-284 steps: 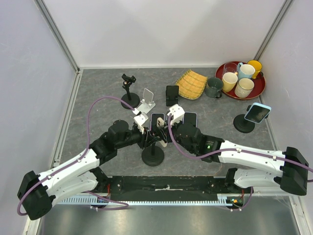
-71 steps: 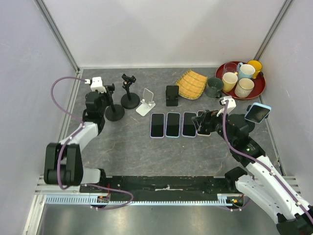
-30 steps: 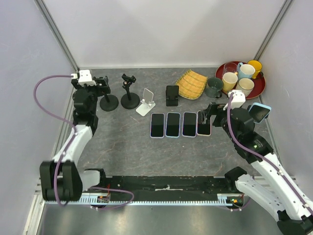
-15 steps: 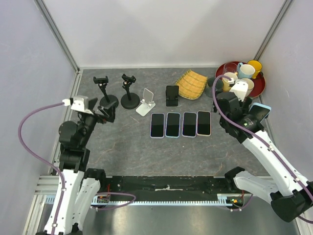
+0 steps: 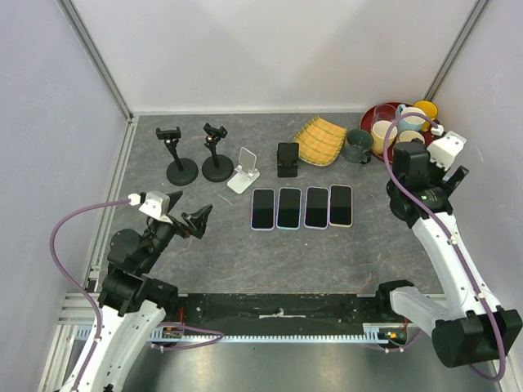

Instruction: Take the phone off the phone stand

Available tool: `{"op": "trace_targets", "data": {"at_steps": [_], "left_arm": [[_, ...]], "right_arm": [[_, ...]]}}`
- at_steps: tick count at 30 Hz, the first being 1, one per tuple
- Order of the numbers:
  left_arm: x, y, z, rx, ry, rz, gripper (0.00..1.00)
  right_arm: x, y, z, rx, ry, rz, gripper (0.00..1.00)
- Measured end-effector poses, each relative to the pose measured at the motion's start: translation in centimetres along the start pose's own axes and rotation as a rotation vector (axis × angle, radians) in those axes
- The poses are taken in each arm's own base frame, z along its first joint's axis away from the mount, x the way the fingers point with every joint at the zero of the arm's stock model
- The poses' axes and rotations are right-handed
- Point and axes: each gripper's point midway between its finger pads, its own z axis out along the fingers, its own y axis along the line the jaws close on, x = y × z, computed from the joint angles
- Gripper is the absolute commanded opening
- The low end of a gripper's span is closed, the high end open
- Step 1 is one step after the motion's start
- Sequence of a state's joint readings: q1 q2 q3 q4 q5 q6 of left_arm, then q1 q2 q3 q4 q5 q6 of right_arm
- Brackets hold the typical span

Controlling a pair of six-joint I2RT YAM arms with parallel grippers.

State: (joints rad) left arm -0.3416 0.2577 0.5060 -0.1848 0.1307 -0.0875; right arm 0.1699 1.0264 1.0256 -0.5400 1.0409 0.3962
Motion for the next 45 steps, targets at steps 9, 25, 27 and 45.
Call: {"op": "trace_targets", "data": {"at_steps": [9,25,27,45], "left_arm": [[-0.7,-0.5,-0.6,0.016,-0.033,0.022,0.99],[-0.7,-0.7,-0.7,0.025,-0.036,0.027,0.98],[-0.7,-0.7,-0.7,0.025,-0.035,0.027,0.98],[-0.1,-0.7,-0.5,0.029,-0.017,0.026,0.98]], "right_arm": [[0.1,-0.4,3.3,-0.011,0.010,0.083,0.98],[3.1,0.5,4.6,-0.093,0.044,0.042,0.88],[3.2,0.4,4.6,-0.095,0.042,0.041,0.81],[2.9,3.0,-0.5,-0.347,0.031,-0.100,0.22]]}}
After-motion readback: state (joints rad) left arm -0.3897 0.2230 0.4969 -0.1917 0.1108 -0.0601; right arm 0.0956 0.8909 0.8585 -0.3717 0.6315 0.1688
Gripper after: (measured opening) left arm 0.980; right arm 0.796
